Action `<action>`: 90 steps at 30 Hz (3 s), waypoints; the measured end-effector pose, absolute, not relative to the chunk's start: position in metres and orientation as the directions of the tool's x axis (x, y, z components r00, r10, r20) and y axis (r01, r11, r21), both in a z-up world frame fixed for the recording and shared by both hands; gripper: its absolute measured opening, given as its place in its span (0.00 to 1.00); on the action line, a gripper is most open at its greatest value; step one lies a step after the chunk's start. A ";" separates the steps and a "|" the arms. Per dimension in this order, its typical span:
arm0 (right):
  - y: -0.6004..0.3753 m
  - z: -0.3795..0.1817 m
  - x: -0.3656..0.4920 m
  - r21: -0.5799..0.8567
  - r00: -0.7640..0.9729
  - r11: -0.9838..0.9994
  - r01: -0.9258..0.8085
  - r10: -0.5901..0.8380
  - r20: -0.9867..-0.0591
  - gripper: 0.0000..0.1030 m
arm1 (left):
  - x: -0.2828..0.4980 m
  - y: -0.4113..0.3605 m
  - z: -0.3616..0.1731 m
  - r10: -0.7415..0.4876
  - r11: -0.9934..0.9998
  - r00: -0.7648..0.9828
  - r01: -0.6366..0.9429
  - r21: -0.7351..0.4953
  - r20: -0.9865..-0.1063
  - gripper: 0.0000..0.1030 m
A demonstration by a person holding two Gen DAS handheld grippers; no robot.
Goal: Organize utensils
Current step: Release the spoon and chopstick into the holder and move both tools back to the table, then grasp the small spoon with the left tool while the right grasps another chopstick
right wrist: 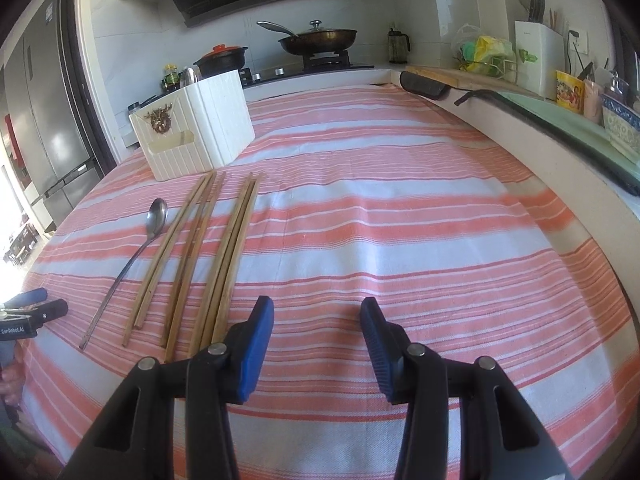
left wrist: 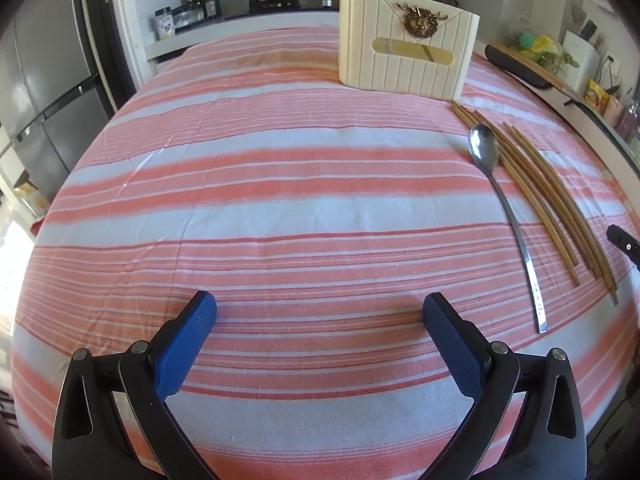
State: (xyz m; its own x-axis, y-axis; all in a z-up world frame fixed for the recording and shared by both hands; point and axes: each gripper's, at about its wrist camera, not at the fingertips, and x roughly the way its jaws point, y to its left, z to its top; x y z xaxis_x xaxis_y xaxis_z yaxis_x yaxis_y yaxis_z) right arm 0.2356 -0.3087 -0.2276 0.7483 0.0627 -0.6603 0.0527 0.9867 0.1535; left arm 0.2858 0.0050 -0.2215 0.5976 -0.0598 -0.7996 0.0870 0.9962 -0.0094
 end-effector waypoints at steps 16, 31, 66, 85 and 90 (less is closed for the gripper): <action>-0.306 -0.228 0.236 0.154 0.757 0.987 0.046 0.066 -0.650 0.46 | 0.334 -0.098 -0.197 -0.121 0.969 0.606 0.243 0.038 -0.787 0.99; -0.266 -0.220 0.299 0.093 0.587 0.982 -0.162 0.172 -0.791 0.32 | 0.351 -0.086 -0.218 -0.067 0.989 0.588 0.144 0.023 -0.806 1.00; -0.267 -0.220 0.293 -0.051 0.620 0.990 -0.131 0.042 -0.783 0.30 | 0.378 -0.105 -0.208 -0.165 0.939 0.561 0.342 0.045 -0.811 0.20; -0.262 -0.213 0.285 -0.113 0.548 0.973 -0.201 0.016 -0.836 0.29 | 0.324 -0.048 -0.211 -0.145 0.939 0.539 0.339 0.056 -0.830 0.69; -0.259 -0.212 0.285 -0.141 0.538 0.963 -0.228 0.005 -0.843 0.29 | 0.312 -0.035 -0.209 -0.073 0.957 0.576 0.270 0.104 -0.814 0.68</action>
State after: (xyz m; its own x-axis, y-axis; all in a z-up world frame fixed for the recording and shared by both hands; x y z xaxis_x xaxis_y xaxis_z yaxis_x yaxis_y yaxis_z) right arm 0.2849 -0.2590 -0.2122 0.5380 0.0046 -0.8429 -0.2285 0.9633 -0.1406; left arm 0.3122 -0.0354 -0.2091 0.5764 -0.0734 -0.8139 0.2695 0.9573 0.1045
